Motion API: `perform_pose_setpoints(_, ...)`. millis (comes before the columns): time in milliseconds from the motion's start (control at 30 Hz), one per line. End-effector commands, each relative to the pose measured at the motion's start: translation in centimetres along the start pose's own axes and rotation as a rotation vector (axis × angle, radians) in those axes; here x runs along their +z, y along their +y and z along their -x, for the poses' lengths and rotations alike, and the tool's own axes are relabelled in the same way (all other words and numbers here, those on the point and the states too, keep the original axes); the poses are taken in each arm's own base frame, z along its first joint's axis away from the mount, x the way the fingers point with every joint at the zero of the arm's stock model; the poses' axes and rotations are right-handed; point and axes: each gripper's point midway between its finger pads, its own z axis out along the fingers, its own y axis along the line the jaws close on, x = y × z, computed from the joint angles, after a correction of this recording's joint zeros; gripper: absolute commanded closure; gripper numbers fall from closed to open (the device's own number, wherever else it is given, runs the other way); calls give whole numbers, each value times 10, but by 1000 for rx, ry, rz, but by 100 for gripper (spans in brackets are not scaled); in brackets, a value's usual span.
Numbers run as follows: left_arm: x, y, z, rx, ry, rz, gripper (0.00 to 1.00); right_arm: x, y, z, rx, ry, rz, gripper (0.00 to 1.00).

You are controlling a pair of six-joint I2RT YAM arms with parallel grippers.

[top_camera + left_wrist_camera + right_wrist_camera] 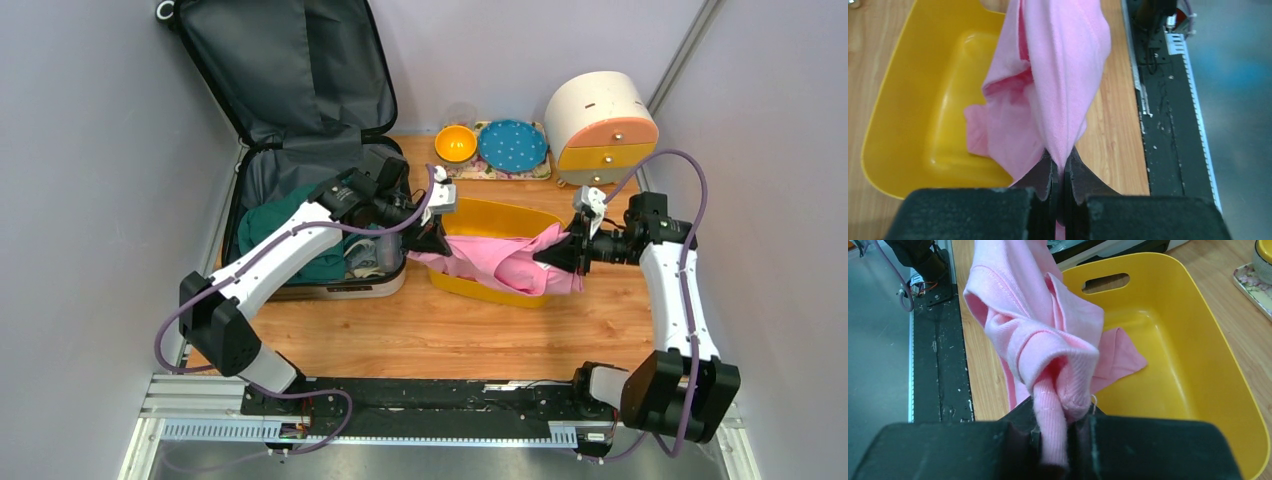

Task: Open, take out, and arrange the luggage

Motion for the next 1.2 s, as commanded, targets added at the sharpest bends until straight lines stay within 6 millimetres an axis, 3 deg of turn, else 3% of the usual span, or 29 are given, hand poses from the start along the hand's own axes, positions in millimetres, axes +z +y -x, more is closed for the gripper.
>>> perform_pose_setpoints(0, -21, 39, 16, -7, -11, 148, 100, -14, -54, -21, -9, 131, -159, 100)
perform_pose_setpoints(67, -16, 63, 10, 10, 19, 213, 100, -11, -74, -25, -15, 138, -197, 95)
perform_pose_setpoints(133, -9, 83, 6, 9, 48, 232, 100, -6, -82, -33, 23, 177, -209, 89)
perform_pose_setpoints(333, 11, 110, -15, -33, 108, 219, 100, 6, -103, -49, 84, 230, -243, 83)
perform_pose_setpoints(433, 18, 129, -22, -31, 116, 259, 99, 11, -122, -55, 135, 254, -314, 64)
perform_pose_setpoints(467, 17, 138, -25, -37, 130, 295, 95, 11, -133, -50, 132, 245, -353, 48)
perform_pose_setpoints(567, 16, 170, -27, -85, 165, 393, 58, 3, -157, -36, 192, 236, -487, 19)
perform_pose_setpoints(667, 6, 194, -8, -118, 130, 464, 32, -4, -167, -15, 206, 222, -546, 18)
perform_pose_setpoints(733, 2, 199, -1, -130, 98, 489, 22, -6, -168, -7, 209, 209, -561, 18)
perform_pose_setpoints(867, -12, 201, 4, -163, 77, 539, 21, 0, -159, 4, 175, 209, -521, 20)
perform_pose_setpoints(933, -33, 200, 8, -254, 25, 557, 21, 7, -147, -1, 179, 236, -468, 25)
perform_pose_setpoints(1033, -71, 196, 5, -363, -34, 584, 25, 29, -128, -11, 138, 290, -355, 34)
perform_pose_setpoints(1167, -109, 171, -16, -426, -43, 631, 26, 73, -111, -30, 66, 375, -261, 37)
